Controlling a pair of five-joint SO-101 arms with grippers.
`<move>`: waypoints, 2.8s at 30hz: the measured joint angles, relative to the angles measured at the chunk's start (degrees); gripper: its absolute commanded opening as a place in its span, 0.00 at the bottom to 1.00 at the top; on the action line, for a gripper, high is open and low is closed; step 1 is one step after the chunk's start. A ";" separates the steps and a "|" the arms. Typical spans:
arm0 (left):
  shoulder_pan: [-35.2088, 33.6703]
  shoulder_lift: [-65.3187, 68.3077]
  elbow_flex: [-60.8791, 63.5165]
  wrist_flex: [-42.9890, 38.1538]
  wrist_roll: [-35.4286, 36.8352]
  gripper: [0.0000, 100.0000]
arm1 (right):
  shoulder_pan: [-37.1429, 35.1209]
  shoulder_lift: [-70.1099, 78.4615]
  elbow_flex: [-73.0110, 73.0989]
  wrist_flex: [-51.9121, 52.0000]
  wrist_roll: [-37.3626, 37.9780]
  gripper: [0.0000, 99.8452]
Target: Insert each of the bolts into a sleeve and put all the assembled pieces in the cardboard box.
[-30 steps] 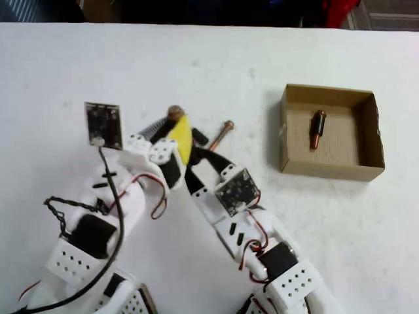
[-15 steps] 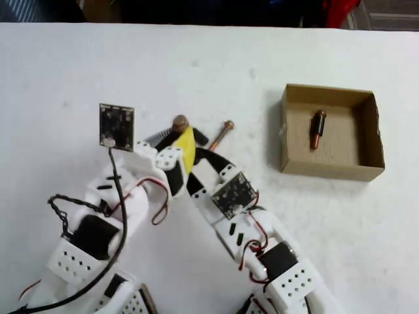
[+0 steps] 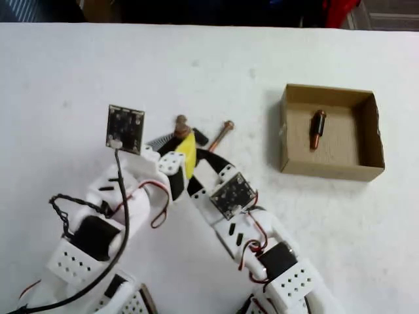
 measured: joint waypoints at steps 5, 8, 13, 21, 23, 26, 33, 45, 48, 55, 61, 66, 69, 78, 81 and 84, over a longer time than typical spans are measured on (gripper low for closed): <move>0.00 0.00 0.00 0.00 0.00 0.02 | 0.18 0.00 0.00 0.00 0.00 0.02; 0.00 0.00 0.00 0.00 0.00 0.05 | 0.26 0.00 0.00 0.00 0.00 0.02; -0.09 0.00 0.00 0.00 -0.18 0.20 | 0.35 0.00 0.00 0.00 0.00 0.02; -3.43 0.00 0.00 0.00 -0.26 0.22 | 1.41 0.00 0.00 0.00 0.09 0.02; -3.69 0.00 0.00 0.00 -0.26 0.22 | 1.67 0.18 0.09 0.09 0.18 0.02; -3.60 0.00 0.00 0.00 -0.26 0.22 | 1.49 0.00 0.00 0.09 0.18 0.02; -5.27 0.00 -0.09 0.00 -0.26 0.22 | 2.02 0.09 0.09 0.09 0.26 0.02; -14.42 0.00 -13.63 16.35 -10.02 0.01 | 10.20 0.09 0.09 0.09 0.26 0.02; -14.68 0.00 -16.35 21.19 -13.36 0.05 | 11.96 0.09 0.09 0.09 0.26 0.02; -14.59 -1.05 -17.32 27.52 -14.33 0.02 | 17.58 0.09 -7.21 11.78 0.26 0.02; -16.18 -4.75 -17.32 32.53 -14.33 0.02 | 23.65 0.09 -14.59 21.80 0.26 0.02; -20.31 -15.47 -17.32 36.48 -14.86 0.02 | 27.08 0.09 -18.99 28.04 0.26 0.02; -22.68 -17.67 -17.49 39.82 -14.86 0.02 | 27.16 0.09 -22.15 32.53 0.26 0.02; -24.09 -17.67 -15.56 45.80 -14.86 0.03 | 33.05 14.86 -37.36 42.64 0.18 0.02; -23.91 -17.67 -9.93 44.04 -14.86 0.03 | 36.13 24.88 -42.81 43.60 0.18 0.02; -23.91 -17.58 -3.69 40.26 -14.86 0.03 | 40.00 35.34 -48.09 43.60 0.35 0.02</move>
